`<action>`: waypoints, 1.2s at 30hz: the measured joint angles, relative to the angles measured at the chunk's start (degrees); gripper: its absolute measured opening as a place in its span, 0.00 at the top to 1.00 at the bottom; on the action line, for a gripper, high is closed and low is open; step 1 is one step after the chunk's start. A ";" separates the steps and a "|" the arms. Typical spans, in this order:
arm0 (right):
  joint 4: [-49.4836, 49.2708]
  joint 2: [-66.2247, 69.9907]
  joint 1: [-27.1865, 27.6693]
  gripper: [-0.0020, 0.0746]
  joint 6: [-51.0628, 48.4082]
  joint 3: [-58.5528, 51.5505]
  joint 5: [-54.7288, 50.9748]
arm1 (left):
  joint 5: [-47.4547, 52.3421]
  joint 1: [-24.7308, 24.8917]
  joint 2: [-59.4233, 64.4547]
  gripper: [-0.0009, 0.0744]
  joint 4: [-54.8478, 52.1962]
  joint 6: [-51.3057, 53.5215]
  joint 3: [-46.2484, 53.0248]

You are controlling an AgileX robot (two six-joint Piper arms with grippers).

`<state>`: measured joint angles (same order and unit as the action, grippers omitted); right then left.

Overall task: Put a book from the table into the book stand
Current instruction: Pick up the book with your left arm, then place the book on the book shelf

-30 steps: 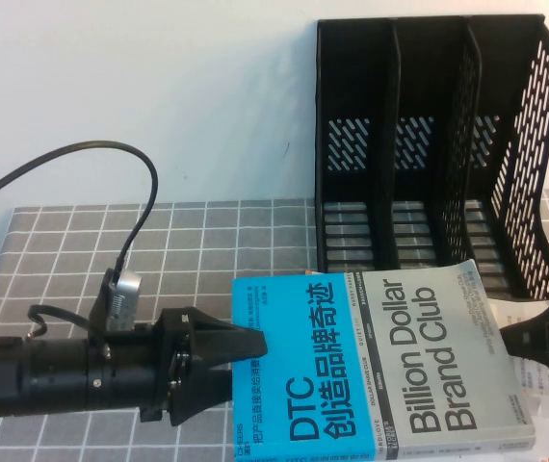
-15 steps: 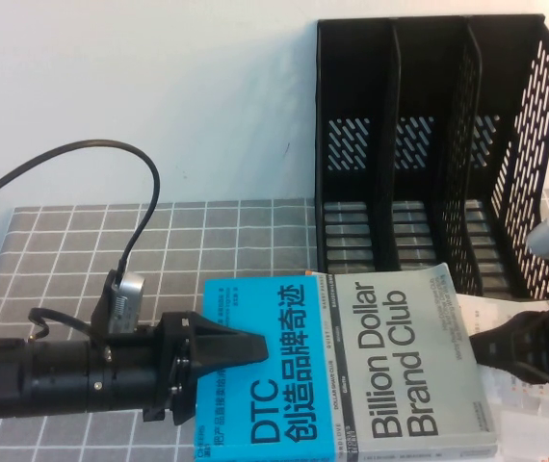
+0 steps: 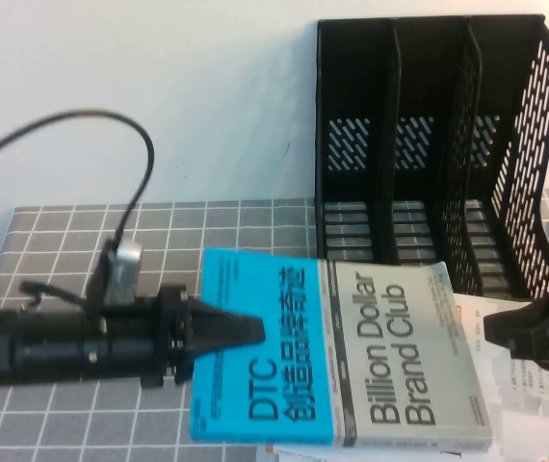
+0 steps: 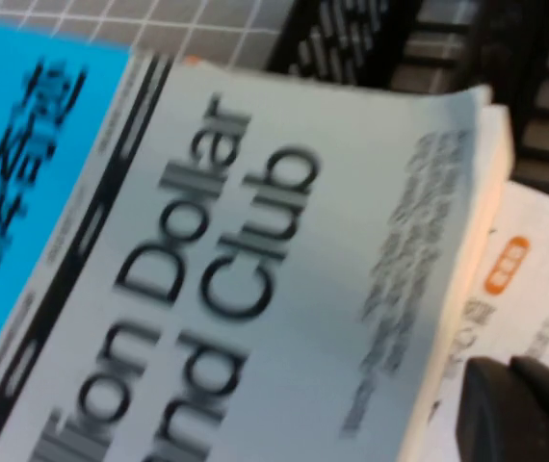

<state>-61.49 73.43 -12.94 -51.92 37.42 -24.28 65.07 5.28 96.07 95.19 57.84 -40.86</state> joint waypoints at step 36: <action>9.24 -1.17 0.00 0.98 -0.23 0.00 -12.45 | -0.08 20.09 19.44 0.75 -83.82 -79.49 -97.36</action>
<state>-52.25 72.27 -12.94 -52.14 37.42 -36.72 64.99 25.37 115.51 11.36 -21.66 -138.22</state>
